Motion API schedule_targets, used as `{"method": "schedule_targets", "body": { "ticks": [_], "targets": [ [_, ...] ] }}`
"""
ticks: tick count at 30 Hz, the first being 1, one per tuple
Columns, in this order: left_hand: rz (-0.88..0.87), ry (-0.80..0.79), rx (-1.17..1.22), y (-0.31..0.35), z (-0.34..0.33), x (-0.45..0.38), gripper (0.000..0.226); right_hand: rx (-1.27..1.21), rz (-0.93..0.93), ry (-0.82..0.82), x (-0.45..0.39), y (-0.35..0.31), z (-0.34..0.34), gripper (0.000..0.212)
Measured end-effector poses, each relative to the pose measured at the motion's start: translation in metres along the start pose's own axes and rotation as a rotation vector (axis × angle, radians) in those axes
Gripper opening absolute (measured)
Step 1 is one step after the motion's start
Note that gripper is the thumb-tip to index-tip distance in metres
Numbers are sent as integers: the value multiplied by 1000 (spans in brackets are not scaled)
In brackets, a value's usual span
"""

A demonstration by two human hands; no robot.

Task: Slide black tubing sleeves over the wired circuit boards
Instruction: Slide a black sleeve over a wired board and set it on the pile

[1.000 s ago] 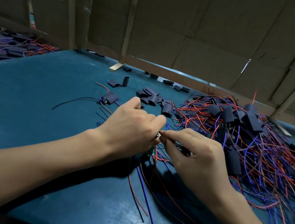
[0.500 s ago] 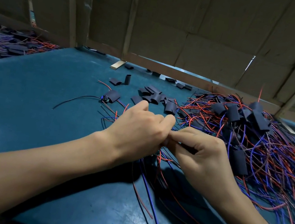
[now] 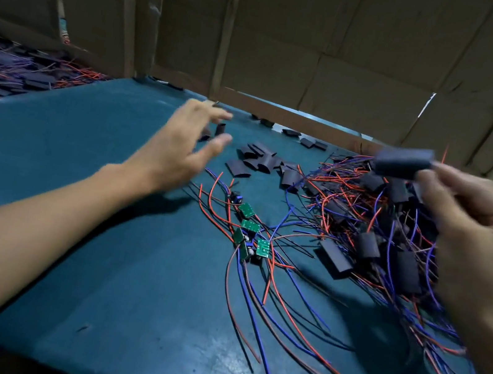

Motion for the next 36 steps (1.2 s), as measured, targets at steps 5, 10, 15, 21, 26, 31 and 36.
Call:
{"method": "schedule_targets", "body": {
  "ticks": [5, 10, 15, 21, 26, 31, 36],
  "targets": [
    [420, -428, -391, -64, -20, 13, 52, 80, -165, 106, -23, 32, 38, 36],
    [415, -327, -296, -56, -17, 13, 39, 297, -236, 44, -21, 55, 40, 11],
    [421, -172, -173, -53, -8, 14, 31, 313, -165, 170, -23, 57, 43, 25],
    [433, -107, 44, -24, -1, 11, 15, 284, 56, 168, -11, 37, 28, 22],
    [143, -73, 194, 52, 4, 14, 33, 80, 30, -267, 16, 11, -22, 11],
    [-69, -132, 372, 122, -2, 23, 48, -239, -294, -594, 53, 1, -70, 41],
    [-192, -66, 374, 144, -6, 39, 48, -408, -231, -498, 56, -5, -71, 20]
  ]
}}
Point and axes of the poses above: each hand's wrist, its own x-axis away from the middle knuckle, its own z-axis out of the back of the hand, y = z × x, the point moved 5 cm from there along -x, towards the middle knuckle, and after that the axes turned 11 degrees about -x, right-handed, at the moved point
